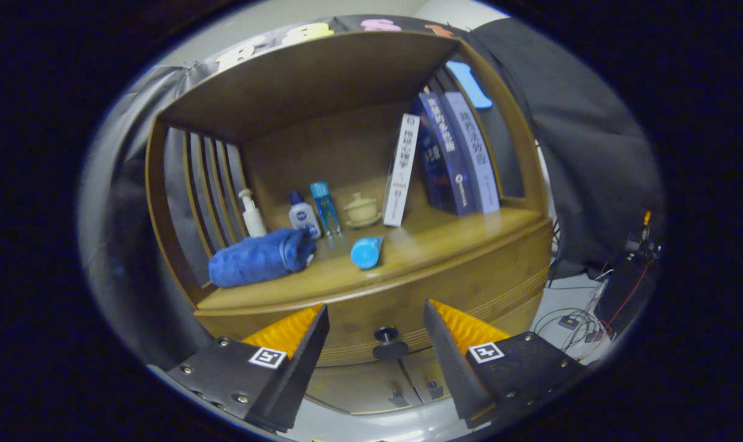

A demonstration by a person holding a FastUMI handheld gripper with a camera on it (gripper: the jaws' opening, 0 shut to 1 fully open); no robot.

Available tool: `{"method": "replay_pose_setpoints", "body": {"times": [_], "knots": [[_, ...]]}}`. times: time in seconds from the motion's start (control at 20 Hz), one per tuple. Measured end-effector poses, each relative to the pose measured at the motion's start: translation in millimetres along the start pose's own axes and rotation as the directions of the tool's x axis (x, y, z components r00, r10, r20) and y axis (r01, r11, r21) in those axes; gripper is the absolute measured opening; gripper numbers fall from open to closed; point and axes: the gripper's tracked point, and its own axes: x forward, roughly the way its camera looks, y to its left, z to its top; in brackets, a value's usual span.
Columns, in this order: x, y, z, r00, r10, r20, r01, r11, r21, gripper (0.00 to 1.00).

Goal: Pull open the drawer, take out the items inside it, and place them on the countertop above the cabinet.

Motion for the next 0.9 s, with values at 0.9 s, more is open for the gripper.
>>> {"method": "replay_pose_setpoints", "body": {"times": [0.9], "knots": [[-159.0, -30.8, 177.4, 0.896, -0.242, 0.371, 0.29, 0.954, -0.078, 0.92]]}}
